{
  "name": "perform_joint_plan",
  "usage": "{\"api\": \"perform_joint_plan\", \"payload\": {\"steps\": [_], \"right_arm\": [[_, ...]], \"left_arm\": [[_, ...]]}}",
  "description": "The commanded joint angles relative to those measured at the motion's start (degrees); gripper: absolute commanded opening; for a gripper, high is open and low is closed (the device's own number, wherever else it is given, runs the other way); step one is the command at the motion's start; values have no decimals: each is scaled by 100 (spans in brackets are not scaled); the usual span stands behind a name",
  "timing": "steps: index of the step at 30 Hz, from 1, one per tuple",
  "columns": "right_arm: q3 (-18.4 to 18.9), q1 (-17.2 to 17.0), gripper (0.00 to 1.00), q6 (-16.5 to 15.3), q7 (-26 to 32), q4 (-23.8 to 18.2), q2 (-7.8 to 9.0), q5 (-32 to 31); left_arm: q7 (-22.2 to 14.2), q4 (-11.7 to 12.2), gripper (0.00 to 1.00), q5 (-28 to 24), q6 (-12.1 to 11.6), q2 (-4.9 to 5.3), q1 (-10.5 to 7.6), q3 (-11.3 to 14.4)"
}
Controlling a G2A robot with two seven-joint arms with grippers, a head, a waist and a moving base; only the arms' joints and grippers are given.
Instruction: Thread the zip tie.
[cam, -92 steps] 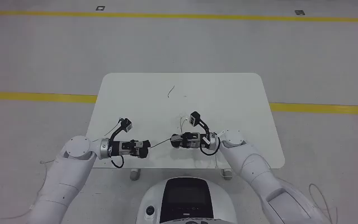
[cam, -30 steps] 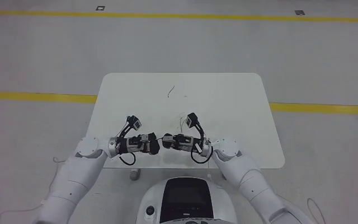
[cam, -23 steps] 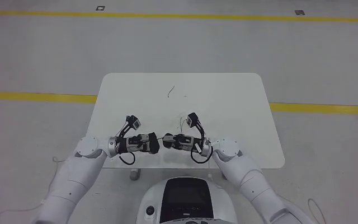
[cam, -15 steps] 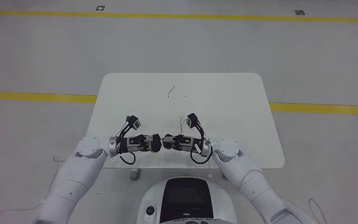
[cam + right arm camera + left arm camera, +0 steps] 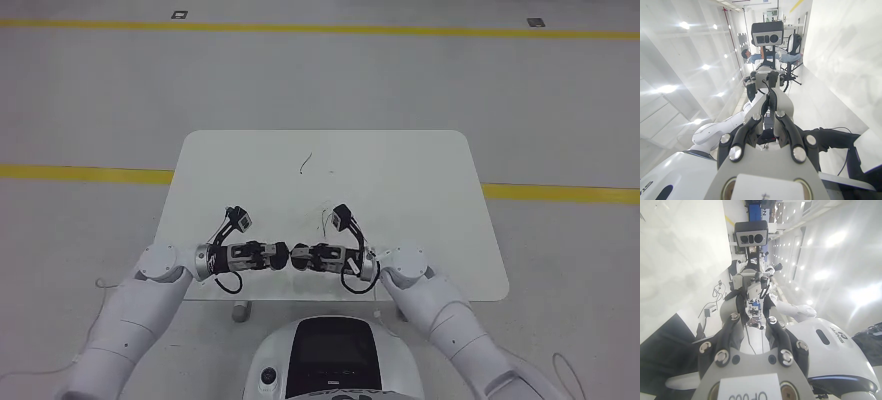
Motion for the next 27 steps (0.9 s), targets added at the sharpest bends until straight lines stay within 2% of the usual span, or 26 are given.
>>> {"api": "perform_joint_plan", "payload": {"steps": [1, 20, 27], "right_arm": [[-10, 11, 0, 8, 35, 22, 5, 36], [-119, 99, 0, -36, 145, 130, 43, 217], [-162, 123, 0, -61, 158, 147, 56, 252]], "left_arm": [[-5, 6, 19, 6, 8, 5, -11, 18], [-12, 76, 8, 27, -3, 39, -115, 197], [8, 104, 8, 12, -3, 50, -137, 247]]}}
